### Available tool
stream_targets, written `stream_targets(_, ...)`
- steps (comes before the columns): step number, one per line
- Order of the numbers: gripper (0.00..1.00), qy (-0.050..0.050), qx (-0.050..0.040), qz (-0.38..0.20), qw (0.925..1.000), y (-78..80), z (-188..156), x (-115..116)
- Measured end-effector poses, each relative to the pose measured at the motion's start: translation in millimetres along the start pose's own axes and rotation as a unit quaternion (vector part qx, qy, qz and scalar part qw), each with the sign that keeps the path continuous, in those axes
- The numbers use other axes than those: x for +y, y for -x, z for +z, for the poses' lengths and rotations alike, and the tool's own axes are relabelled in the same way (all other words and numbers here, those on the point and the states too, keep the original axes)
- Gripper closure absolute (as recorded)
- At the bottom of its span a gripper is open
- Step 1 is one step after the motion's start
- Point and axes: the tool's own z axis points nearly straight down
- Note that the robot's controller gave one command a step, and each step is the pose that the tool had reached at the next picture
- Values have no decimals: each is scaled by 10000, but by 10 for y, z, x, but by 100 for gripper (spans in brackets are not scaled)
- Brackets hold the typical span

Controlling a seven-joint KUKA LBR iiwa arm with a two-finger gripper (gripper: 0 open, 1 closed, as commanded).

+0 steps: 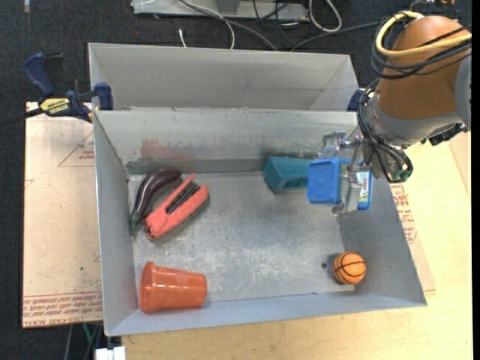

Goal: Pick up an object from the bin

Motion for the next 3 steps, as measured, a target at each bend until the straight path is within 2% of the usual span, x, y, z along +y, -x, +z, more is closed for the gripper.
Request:
stream_targets(1, 0, -5, -40, -15, 10000, 12, -50, 6)
stream_targets(2, 0, 9, -50, 774, 9970, 379, 1354, -247)
stream_targets(3, 0, 1, -58, 842, 9964, 347, 1251, -234)
